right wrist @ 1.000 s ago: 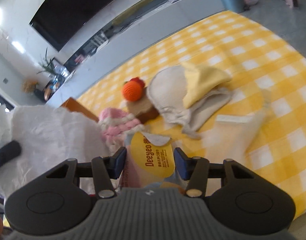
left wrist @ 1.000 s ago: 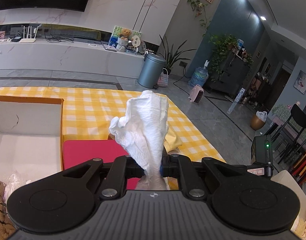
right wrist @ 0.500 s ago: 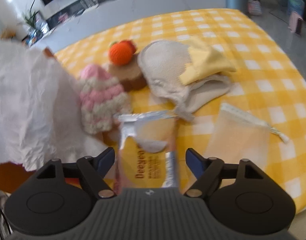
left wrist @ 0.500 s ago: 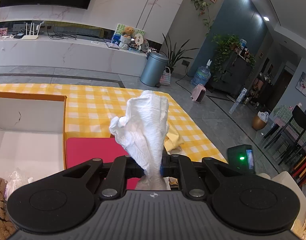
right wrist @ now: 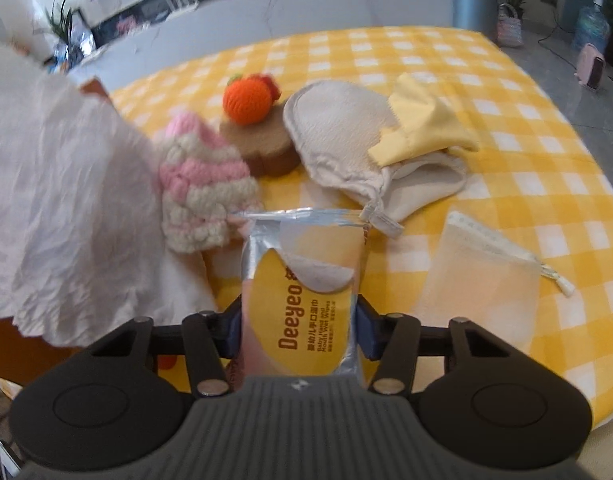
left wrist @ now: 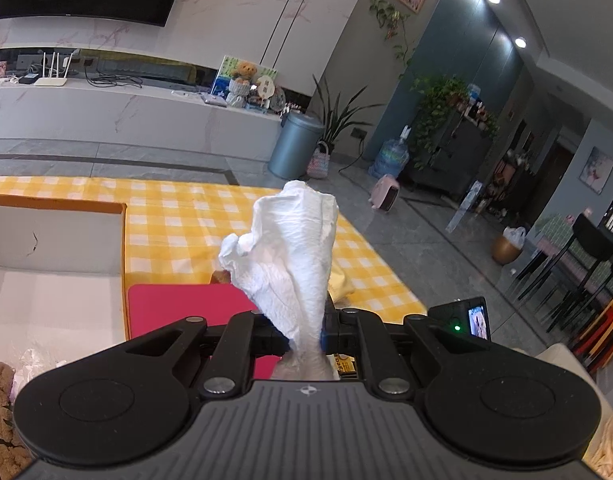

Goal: Organize soft objects
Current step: 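Carry the tissue and the snack bag over the orange box with both tools, then open the left tool to drop the tissue into the orange box, then lower the snack bag into the orange box and open the right tool, then move both tools back over the remaining items on the mat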

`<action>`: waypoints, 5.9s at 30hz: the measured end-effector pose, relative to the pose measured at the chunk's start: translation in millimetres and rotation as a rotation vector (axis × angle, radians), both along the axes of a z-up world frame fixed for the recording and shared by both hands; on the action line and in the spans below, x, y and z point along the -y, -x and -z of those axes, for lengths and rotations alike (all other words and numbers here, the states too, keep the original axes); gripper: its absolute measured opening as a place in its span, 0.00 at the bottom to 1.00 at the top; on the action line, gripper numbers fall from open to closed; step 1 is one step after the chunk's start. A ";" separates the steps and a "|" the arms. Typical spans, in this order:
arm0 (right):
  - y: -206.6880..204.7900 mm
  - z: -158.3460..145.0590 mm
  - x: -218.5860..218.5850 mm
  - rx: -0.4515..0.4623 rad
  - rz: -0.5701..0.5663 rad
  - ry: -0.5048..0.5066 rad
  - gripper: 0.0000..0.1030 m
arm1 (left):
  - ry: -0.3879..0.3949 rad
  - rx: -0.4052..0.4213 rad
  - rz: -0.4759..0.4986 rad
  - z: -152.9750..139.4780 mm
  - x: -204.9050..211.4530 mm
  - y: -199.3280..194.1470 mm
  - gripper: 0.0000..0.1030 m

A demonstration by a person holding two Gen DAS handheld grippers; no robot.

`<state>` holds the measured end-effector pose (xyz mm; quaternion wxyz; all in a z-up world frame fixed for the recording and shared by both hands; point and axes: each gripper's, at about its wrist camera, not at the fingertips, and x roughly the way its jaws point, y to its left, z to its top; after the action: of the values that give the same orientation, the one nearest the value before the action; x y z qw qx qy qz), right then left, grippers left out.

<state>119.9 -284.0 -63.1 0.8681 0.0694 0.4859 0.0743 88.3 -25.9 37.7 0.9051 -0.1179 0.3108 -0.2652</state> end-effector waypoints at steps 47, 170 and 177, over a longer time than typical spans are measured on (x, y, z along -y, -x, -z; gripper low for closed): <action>67.2 -133.1 -64.1 0.396 -0.223 -0.253 0.51 | -0.481 0.015 -0.195 -98.4 -101.3 -17.2 0.13; 25.9 -165.6 -183.7 0.432 -0.342 0.265 0.93 | -0.105 0.102 -0.441 -60.2 -157.4 70.3 0.85; 66.1 -162.1 -102.3 0.517 -0.148 0.305 0.97 | -0.206 0.149 -0.397 -66.6 -101.6 64.6 0.85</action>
<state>53.8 -181.7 99.0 0.9556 -0.1184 0.2582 0.0785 23.7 75.7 104.3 0.9672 -0.0638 0.2393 -0.0569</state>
